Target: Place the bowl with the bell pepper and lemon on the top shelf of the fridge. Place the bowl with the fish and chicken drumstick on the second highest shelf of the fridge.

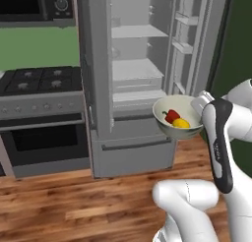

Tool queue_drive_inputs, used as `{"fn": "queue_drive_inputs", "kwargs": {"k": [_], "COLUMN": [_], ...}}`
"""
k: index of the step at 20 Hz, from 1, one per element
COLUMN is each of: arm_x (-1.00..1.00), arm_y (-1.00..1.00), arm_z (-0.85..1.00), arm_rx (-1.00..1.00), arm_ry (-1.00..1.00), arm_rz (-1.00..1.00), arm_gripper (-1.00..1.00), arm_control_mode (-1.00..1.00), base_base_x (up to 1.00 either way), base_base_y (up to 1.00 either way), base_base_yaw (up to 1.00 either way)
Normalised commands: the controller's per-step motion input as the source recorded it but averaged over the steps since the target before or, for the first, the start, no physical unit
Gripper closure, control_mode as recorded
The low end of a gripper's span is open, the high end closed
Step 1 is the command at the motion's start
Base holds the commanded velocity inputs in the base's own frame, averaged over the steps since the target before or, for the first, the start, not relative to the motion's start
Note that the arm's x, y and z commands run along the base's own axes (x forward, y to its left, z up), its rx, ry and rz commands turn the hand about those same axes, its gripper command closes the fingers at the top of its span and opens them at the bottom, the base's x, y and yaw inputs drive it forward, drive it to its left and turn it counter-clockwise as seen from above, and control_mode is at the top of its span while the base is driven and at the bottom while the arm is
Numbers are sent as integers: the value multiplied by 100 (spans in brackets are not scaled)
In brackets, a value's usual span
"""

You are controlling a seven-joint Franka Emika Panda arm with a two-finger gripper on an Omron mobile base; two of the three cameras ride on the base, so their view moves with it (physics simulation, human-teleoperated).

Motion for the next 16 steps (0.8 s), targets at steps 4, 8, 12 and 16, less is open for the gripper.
{"fn": "queue_drive_inputs", "kwargs": {"k": [4,8,12,16], "arm_x": [0,0,0,0], "arm_y": [0,0,0,0], "arm_z": [0,0,0,0], "arm_rx": [0,0,0,0], "arm_ry": [0,0,0,0], "arm_rz": [0,0,0,0], "arm_gripper": [100,100,100,100], "arm_control_mode": [100,100,100,100], "base_base_x": [61,59,39,49], "base_base_y": [0,-10,-28,-12], "base_base_yaw": [3,19,27,18]}}
